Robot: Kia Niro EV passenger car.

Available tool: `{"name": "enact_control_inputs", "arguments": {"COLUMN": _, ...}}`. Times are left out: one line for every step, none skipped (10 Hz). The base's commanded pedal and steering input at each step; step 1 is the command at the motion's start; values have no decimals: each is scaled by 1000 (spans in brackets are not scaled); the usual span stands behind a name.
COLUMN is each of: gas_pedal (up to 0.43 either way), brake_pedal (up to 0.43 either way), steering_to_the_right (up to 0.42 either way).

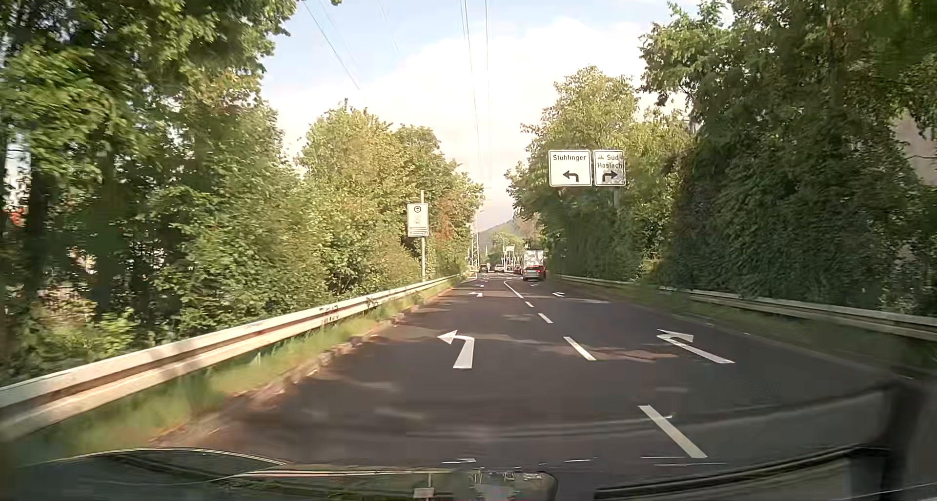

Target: Follow the waypoints while adhering to traffic rules and regulations

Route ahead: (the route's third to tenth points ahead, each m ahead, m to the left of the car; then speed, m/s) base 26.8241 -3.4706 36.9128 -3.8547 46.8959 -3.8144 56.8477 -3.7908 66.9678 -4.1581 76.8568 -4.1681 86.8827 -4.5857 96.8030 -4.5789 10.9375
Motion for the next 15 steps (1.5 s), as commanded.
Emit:
{"name": "enact_control_inputs", "arguments": {"gas_pedal": 98, "brake_pedal": 0, "steering_to_the_right": 0}}
{"name": "enact_control_inputs", "arguments": {"gas_pedal": 87, "brake_pedal": 0, "steering_to_the_right": 0}}
{"name": "enact_control_inputs", "arguments": {"gas_pedal": 87, "brake_pedal": 0, "steering_to_the_right": 0}}
{"name": "enact_control_inputs", "arguments": {"gas_pedal": 87, "brake_pedal": 0, "steering_to_the_right": 0}}
{"name": "enact_control_inputs", "arguments": {"gas_pedal": 87, "brake_pedal": 0, "steering_to_the_right": -1}}
{"name": "enact_control_inputs", "arguments": {"gas_pedal": 87, "brake_pedal": 0, "steering_to_the_right": -1}}
{"name": "enact_control_inputs", "arguments": {"gas_pedal": 87, "brake_pedal": 0, "steering_to_the_right": -1}}
{"name": "enact_control_inputs", "arguments": {"gas_pedal": 87, "brake_pedal": 0, "steering_to_the_right": -1}}
{"name": "enact_control_inputs", "arguments": {"gas_pedal": 87, "brake_pedal": 0, "steering_to_the_right": -1}}
{"name": "enact_control_inputs", "arguments": {"gas_pedal": 87, "brake_pedal": 0, "steering_to_the_right": -1}}
{"name": "enact_control_inputs", "arguments": {"gas_pedal": 87, "brake_pedal": 0, "steering_to_the_right": -1}}
{"name": "enact_control_inputs", "arguments": {"gas_pedal": 87, "brake_pedal": 0, "steering_to_the_right": -1}}
{"name": "enact_control_inputs", "arguments": {"gas_pedal": 87, "brake_pedal": 0, "steering_to_the_right": -1}}
{"name": "enact_control_inputs", "arguments": {"gas_pedal": 87, "brake_pedal": 0, "steering_to_the_right": -1}}
{"name": "enact_control_inputs", "arguments": {"gas_pedal": 87, "brake_pedal": 0, "steering_to_the_right": -1}}
